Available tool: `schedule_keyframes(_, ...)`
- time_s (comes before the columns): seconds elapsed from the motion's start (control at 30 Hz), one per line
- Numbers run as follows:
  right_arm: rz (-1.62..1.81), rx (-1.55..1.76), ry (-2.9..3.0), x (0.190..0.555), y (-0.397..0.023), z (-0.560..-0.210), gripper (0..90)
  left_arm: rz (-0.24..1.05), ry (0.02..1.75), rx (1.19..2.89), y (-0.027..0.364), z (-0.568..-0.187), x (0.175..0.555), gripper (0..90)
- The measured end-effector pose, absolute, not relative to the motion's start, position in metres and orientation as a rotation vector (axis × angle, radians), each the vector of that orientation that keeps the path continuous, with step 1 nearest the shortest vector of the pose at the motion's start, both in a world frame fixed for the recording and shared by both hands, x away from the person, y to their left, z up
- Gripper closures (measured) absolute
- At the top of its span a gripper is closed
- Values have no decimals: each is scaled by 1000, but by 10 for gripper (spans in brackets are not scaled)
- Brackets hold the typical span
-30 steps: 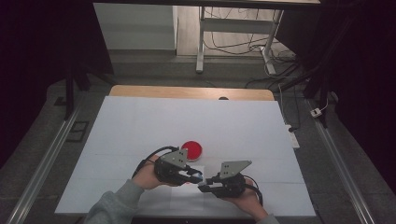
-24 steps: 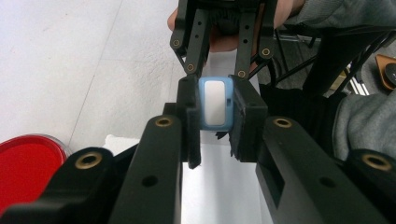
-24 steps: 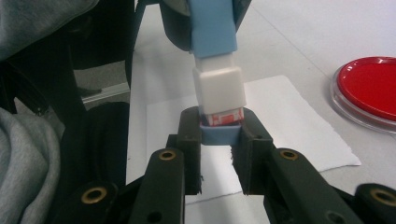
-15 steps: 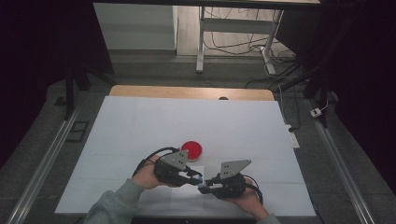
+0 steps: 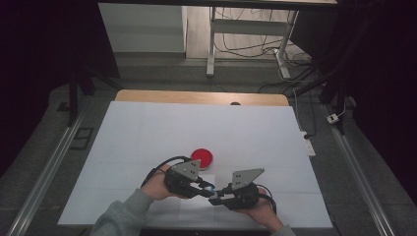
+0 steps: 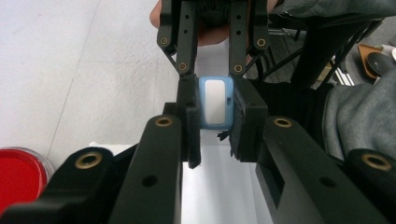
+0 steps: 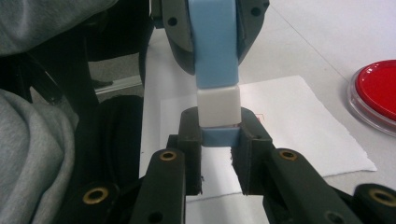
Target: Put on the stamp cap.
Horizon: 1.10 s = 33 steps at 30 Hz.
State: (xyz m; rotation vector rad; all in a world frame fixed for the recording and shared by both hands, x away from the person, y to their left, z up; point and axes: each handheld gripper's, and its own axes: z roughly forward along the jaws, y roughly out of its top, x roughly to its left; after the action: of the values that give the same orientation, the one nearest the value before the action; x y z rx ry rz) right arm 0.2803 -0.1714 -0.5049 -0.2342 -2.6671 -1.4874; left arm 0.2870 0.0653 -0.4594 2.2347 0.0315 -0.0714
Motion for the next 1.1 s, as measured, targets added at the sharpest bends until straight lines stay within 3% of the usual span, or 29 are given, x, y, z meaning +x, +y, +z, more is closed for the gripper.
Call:
schedule_keyframes(0.4, -1485, -232, -2703, 279, -172, -504, 728, -45, 48, 2230, 65, -460, 285, 759)
schedule_keyframes(0.73, -1551, -337, -2755, 280, -177, -503, 562, 33, 127, 2200, 71, -458, 286, 758)
schedule_keyframes(1.1, -1634, -465, -2741, 282, -195, -501, 509, 82, 234, 2163, 85, -454, 287, 758)
